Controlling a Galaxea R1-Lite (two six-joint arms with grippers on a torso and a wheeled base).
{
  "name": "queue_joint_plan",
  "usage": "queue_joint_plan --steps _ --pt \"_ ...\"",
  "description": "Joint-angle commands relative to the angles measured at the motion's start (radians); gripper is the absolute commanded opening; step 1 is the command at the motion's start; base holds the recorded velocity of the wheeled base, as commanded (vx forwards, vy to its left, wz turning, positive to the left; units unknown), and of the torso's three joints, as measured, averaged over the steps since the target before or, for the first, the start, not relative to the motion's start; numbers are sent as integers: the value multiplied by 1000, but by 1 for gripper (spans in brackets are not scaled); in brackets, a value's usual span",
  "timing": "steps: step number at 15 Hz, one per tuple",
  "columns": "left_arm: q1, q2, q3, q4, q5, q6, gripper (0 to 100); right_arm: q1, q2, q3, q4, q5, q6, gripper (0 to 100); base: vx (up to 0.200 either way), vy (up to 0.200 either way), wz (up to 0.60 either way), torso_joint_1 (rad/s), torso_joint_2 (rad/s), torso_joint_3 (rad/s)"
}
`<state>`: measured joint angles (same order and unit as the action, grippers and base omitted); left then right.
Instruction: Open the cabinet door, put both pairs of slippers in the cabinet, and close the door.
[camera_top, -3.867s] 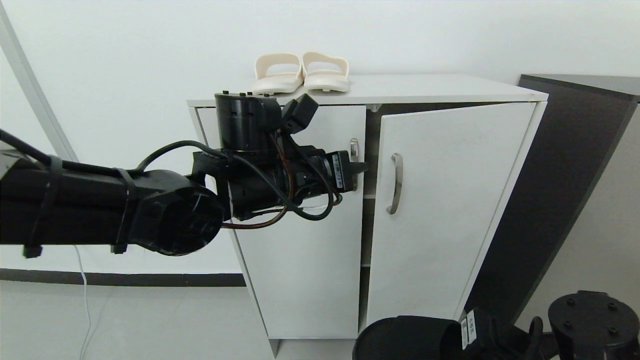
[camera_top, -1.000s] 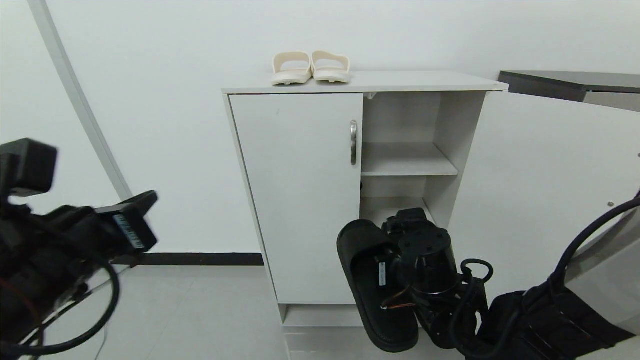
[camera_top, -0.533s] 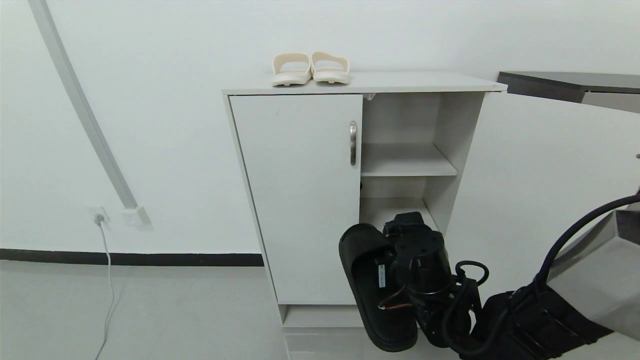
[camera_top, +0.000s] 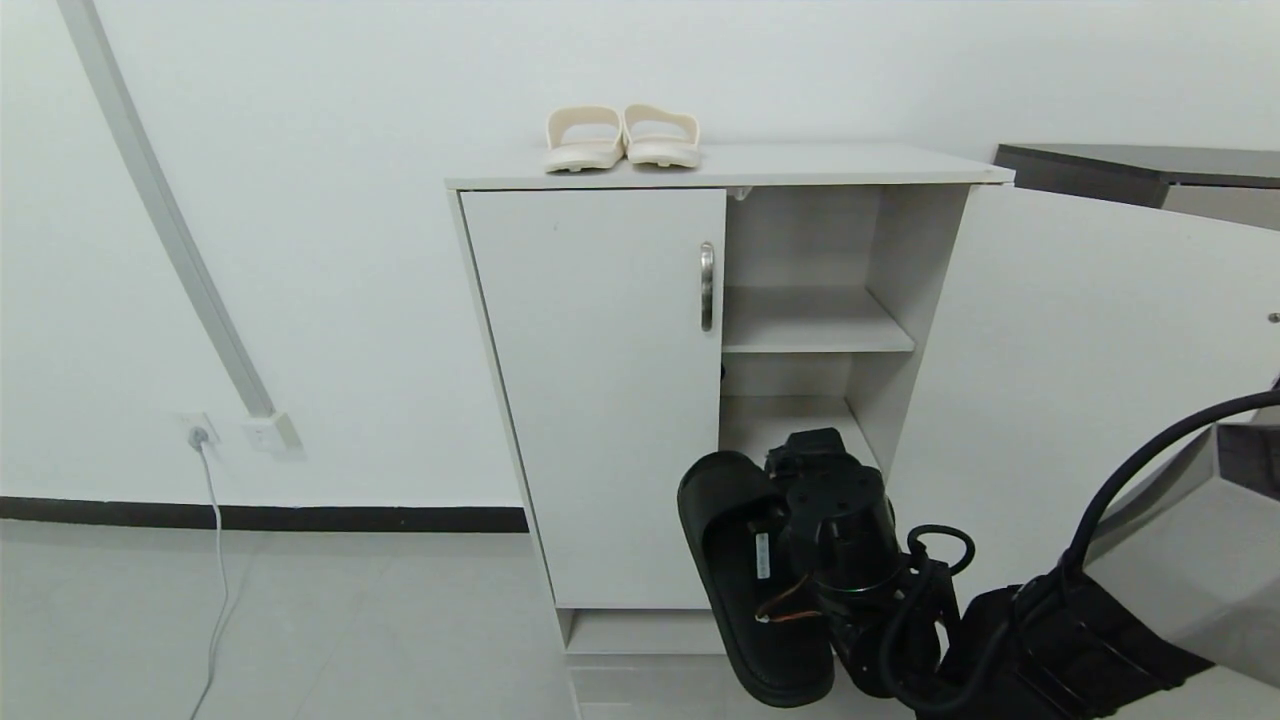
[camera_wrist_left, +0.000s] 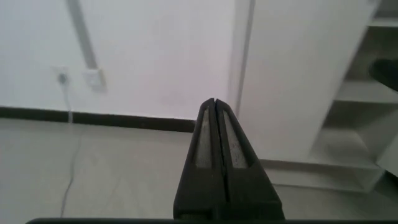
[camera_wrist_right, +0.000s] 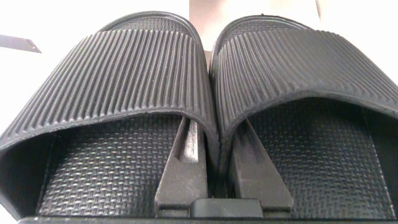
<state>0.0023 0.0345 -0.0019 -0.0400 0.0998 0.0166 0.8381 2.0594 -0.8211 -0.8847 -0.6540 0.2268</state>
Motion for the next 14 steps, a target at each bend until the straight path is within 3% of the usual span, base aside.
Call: queue_joint_plan --steps 1,4,7,10,14 --pt "-2 -34 2 35 -54 -1 0 3 7 0 -3 -1 0 0 0 0 0 0 0 0" --pt "-2 -34 2 43 -80 20 0 4 10 -1 -19 1 -1 0 0 0 0 0 0 0" --pt "-2 -34 2 42 -84 16 0 12 24 -36 -19 -6 2 0 0 0 0 0 0 0" --pt "-2 -34 2 42 -84 -1 0 29 44 -98 -14 -102 0 0 0 0 0 0 0 0" --pt "-2 -34 2 42 -86 0 0 7 94 -136 -16 -185 0 0 0 0 0 0 0 0"
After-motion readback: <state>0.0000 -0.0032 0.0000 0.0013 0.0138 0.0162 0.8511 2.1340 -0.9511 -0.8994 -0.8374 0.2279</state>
